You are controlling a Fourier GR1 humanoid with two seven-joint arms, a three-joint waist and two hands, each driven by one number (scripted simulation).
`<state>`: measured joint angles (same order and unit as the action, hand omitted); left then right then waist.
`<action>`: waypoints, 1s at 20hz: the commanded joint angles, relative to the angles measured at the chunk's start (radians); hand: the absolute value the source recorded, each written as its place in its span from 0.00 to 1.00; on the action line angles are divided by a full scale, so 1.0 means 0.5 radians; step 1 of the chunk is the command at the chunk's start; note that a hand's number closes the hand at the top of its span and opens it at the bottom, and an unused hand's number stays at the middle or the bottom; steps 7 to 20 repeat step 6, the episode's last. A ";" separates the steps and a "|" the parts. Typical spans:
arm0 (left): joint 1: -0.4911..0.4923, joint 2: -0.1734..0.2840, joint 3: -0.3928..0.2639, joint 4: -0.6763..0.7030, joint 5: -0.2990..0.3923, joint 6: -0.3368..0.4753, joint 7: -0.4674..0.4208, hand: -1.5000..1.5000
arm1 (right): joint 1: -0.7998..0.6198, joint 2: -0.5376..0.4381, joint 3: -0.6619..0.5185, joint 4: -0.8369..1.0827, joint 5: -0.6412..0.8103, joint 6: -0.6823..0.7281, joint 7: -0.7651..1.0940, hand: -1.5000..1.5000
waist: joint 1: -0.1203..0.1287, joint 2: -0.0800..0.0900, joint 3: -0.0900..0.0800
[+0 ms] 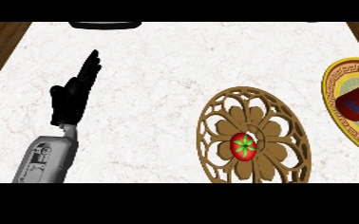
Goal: Pick the can from the placemat and place it in the plate
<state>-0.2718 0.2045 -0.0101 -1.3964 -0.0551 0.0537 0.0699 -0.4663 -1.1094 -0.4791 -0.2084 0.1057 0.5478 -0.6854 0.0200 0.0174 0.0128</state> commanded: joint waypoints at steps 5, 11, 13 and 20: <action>0.011 -0.004 -0.010 -0.031 0.027 -0.039 0.016 0.50 | 0.053 -0.034 -0.036 0.014 -0.054 0.262 -0.149 0.00 | 0.034 0.005 0.008; 0.011 -0.012 -0.012 -0.032 -0.010 0.005 -0.010 0.50 | 0.080 -0.058 -0.032 0.013 -0.054 0.307 -0.155 0.00 | 0.016 0.001 0.007; 0.011 -0.012 -0.012 -0.032 -0.010 0.005 -0.010 0.50 | 0.080 -0.058 -0.032 0.013 -0.054 0.307 -0.155 0.00 | 0.016 0.001 0.007; 0.011 -0.012 -0.012 -0.032 -0.010 0.005 -0.010 0.50 | 0.080 -0.058 -0.032 0.013 -0.054 0.307 -0.155 0.00 | 0.016 0.001 0.007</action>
